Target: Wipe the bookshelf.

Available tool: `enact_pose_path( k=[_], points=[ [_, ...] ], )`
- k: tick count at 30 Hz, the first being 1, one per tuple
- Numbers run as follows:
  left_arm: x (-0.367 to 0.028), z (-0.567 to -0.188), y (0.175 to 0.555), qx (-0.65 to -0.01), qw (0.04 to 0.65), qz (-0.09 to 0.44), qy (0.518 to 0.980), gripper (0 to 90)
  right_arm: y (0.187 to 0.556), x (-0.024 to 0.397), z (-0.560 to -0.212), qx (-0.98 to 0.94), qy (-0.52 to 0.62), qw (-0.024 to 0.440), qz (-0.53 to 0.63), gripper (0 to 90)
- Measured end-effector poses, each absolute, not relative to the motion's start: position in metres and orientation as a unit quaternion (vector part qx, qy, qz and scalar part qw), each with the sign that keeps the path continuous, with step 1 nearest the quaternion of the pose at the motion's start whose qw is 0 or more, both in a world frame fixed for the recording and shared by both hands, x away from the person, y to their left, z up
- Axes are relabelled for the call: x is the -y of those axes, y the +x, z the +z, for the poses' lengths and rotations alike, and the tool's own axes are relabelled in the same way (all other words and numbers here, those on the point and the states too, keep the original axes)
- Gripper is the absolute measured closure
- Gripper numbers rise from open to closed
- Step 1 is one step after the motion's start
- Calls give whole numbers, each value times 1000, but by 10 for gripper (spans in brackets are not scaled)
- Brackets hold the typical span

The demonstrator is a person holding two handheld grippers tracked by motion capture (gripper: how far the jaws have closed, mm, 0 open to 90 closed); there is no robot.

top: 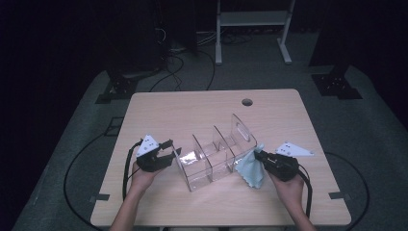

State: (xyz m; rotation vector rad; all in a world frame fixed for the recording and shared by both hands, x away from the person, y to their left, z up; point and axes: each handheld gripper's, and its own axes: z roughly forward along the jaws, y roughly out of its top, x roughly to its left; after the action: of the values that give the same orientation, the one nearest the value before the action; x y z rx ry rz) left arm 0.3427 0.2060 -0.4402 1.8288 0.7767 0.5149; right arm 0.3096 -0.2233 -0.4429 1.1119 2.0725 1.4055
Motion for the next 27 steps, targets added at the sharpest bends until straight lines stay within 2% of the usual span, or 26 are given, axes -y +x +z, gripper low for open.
enact_pose_path(
  k=[9, 15, 20, 27],
  points=[
    [-209, -441, 337, -330, 521, 211, 758, 489, 306, 209, -446, -758, 369, 178, 508, 813],
    [-209, -441, 337, -330, 521, 212, 758, 487, 312, 214, -451, -748, 387, 197, 501, 812],
    [-209, -441, 337, -330, 521, 213, 758, 487, 308, 203, -457, -762, 374, 189, 493, 813],
    [-209, -441, 338, -332, 521, 211, 757, 486, 318, 217, -459, -748, 399, 192, 495, 812]
  ],
)
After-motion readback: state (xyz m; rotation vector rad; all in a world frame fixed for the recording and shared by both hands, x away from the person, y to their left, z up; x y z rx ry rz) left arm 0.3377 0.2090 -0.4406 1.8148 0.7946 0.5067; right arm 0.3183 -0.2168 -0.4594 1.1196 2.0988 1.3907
